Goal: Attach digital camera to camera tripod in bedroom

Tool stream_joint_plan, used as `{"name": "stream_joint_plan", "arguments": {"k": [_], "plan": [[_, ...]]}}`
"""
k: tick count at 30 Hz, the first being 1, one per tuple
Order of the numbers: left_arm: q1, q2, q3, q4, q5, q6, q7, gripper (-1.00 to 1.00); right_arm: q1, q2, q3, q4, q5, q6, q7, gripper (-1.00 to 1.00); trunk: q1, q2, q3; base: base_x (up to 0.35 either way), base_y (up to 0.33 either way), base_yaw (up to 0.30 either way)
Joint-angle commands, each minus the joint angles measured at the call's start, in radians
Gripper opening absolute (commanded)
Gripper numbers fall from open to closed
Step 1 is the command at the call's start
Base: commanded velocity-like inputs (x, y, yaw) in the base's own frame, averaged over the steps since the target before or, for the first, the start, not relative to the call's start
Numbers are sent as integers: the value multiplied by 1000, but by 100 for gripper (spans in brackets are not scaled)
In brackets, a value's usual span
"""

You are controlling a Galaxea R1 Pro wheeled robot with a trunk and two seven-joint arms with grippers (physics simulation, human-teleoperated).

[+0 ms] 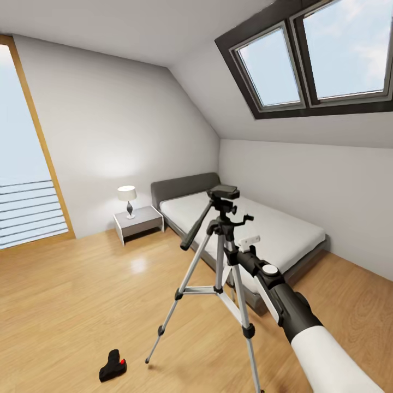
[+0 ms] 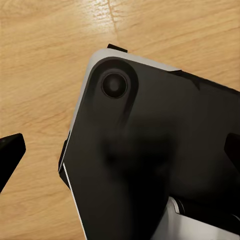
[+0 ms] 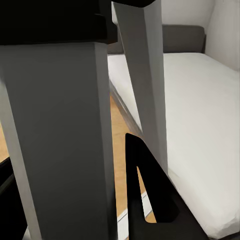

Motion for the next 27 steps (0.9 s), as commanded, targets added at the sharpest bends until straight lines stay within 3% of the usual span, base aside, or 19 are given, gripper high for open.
{"name": "stream_joint_plan", "arguments": {"k": [1,18,27], "plan": [[0,0,8,-1,-1,-1,0,100,-1,-1,2,9,-5,-5,1,-100,0,-1,-1,0,0,0],[0,0,8,-2,-1,-1,0,100,-1,-1,3,166,-5,-96,-1,-100,0,-1,-1,0,0,0],[0,0,8,-1,-1,-1,0,100,-1,0,3,188,-8,-104,1,-100,0,-1,-1,0,0,0]]}}
